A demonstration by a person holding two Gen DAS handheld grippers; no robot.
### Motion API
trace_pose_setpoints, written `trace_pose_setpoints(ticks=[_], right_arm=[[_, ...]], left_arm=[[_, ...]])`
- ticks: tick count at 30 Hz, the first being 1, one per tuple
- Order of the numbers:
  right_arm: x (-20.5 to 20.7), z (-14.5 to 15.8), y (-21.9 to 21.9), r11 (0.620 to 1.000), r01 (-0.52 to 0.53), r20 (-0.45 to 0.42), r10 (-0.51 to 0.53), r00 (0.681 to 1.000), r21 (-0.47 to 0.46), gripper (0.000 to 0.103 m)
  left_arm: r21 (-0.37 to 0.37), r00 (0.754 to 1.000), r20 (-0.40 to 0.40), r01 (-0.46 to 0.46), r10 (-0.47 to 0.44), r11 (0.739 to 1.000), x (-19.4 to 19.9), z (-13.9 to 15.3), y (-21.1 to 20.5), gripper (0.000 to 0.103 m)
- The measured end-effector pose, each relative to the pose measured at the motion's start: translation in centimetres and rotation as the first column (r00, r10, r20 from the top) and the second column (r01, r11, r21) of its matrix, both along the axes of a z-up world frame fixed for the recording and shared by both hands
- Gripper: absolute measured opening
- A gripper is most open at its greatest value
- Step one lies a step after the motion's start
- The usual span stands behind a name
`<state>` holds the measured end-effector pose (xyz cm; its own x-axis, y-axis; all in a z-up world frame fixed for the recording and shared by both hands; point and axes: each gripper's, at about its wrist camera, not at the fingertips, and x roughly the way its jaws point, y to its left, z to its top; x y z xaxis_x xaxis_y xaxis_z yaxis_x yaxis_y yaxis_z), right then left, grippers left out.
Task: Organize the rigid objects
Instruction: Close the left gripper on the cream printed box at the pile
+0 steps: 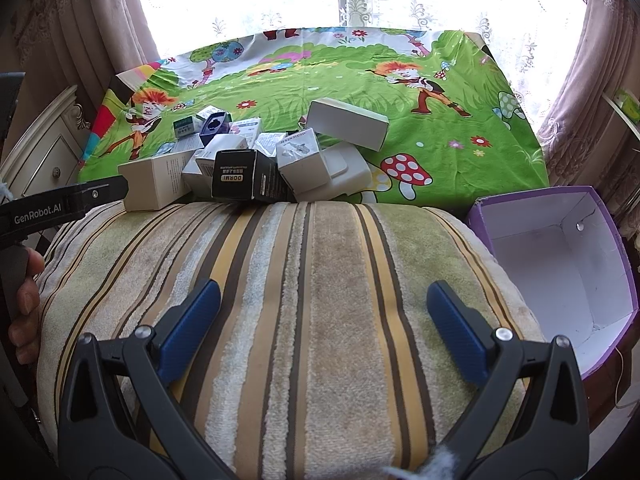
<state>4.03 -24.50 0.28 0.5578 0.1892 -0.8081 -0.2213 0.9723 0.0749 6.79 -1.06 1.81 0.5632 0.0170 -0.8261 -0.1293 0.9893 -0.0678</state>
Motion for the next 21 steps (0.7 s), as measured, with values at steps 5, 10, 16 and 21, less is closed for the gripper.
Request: trace_pose_setpoints(ticks=[5,10,16,21], right_arm=[[0.0,0.0,0.0,1.0,0.0,0.0,0.0,1.0,0.0,0.103],[0.0,0.0,0.0,1.0,-0.001,0.001,0.001,1.0,0.001,0.103],[0.1,0.0,0.0,1.0,0.001,0.0,-0.001,1.0,0.0,0.103],[0.0,0.0,0.0,1.0,0.001,0.001,-0.001,1.0,0.0,0.103]], left_arm=[[-0.01,1.0,-0.022,0.0,0.0,1.0,0.4,-0.5,0.2,0.089],[-0.025,0.999,-0.037,-0.005,0.004,1.0,1.4,-0.8,0.3,0.089],[-0.041,0.996,-0.087,-0.017,0.014,0.999,3.1,-1.9,0.6,0.084],[-0.087,0.992,-0.123,-0.013,0.002,0.996,4.5,-3.0,0.9,0.052]])
